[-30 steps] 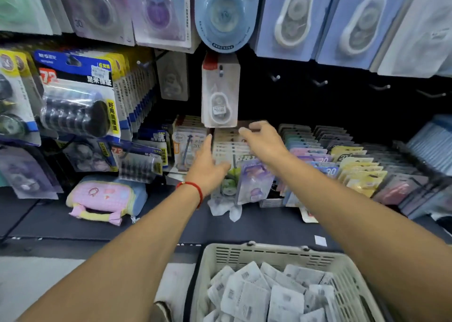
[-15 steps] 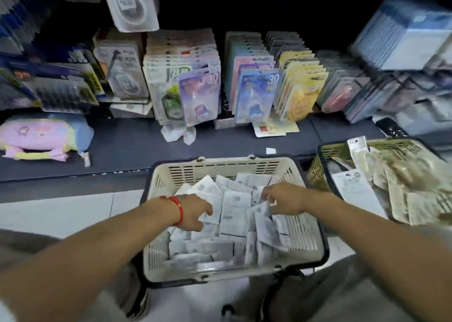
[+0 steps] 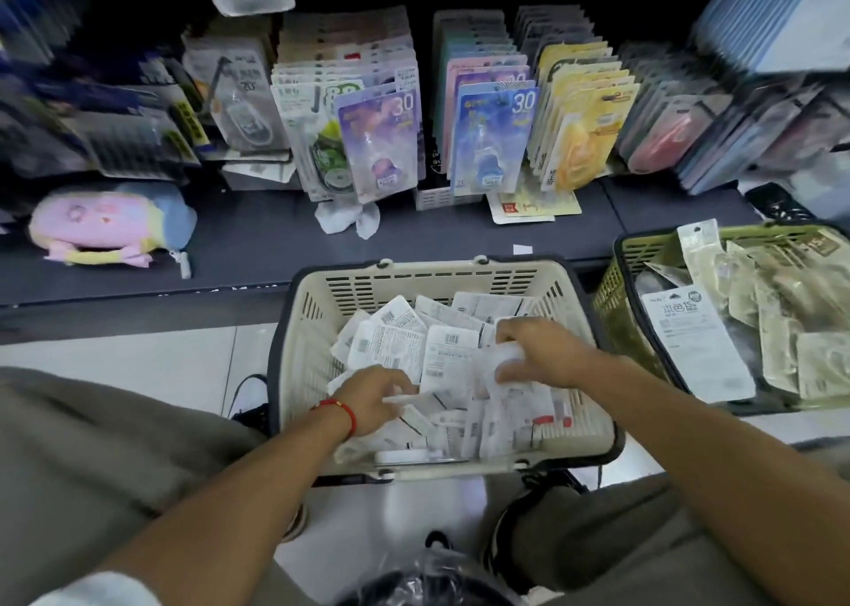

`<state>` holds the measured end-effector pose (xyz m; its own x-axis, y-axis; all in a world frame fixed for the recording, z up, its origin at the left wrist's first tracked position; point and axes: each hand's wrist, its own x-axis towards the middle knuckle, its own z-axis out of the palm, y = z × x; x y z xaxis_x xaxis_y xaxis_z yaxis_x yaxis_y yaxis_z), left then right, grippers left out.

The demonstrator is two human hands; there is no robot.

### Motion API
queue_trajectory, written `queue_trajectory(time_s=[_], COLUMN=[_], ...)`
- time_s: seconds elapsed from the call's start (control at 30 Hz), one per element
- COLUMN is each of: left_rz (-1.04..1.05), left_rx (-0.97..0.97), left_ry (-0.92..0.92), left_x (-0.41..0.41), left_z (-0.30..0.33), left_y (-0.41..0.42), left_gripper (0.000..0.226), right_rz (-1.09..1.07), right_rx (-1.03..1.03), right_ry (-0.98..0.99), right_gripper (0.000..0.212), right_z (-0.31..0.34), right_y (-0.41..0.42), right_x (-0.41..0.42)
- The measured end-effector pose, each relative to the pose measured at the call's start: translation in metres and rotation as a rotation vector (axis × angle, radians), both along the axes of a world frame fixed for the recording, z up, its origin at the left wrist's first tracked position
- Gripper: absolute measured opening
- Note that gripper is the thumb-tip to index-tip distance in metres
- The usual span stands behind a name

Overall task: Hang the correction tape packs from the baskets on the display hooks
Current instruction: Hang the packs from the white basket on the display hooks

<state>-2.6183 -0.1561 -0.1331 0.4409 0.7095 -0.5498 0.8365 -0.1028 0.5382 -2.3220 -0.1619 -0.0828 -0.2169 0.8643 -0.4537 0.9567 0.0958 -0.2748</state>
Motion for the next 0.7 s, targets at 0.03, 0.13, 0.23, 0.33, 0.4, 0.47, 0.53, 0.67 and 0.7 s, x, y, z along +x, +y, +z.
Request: queue_trajectory(time_s=[0.03,0.13,0.23,0.33,0.4,0.47,0.53,0.67,0.7], left_rz=[0.095,0.373,0.596,0.769,0.843,0.903,0.954,1.047,1.064], left_rx=[-0.004,0.038,0.086,0.041,0.069,0.004,-0.15,-0.347,-0.386], left_ry=[-0.07,-0.261,-0.439,-0.555,-0.582,-0.656,-0.764,-0.796,-0.825], left_x=[-0.003,-0.01,-0.009,-0.001,0.007,0.018,0.03,0.035,0.032], left_z=[0.007,0.025,0.038,0.047,0.049,0.051,0.053,0.052,0.049], left_y=[0.006,0.019,0.022,0.013,0.007,0.0,-0.008,-0.014,-0.015], left_gripper=[0.019,0.019,0.024,0.023,0.018,0.016,0.013,0.02,0.021], right_rz=[-0.168,-0.55,-0.856,-1.036,-1.102,-1.065,-0.96,-0.823,-0.819], right_rx=[0.019,0.184,0.222,0.272,0.311,0.283,0.169,0.006,-0.036], right_ry=[0.134,0.415,0.75,0.916,0.986,0.986,1.034,1.104,1.11], right_gripper=[0.035,0.03,0.029,0.028,0.025,0.03,0.038,0.046,0.052], right_z=[0.008,0.028,0.039,0.042,0.042,0.039,0.032,0.008,0.004], right_y=[0.003,0.012,0.014,0.005,-0.004,-0.017,-0.033,-0.057,-0.061], right_x=[0.005,0.013,0.008,-0.011,-0.031,-0.056,-0.087,-0.127,-0.13])
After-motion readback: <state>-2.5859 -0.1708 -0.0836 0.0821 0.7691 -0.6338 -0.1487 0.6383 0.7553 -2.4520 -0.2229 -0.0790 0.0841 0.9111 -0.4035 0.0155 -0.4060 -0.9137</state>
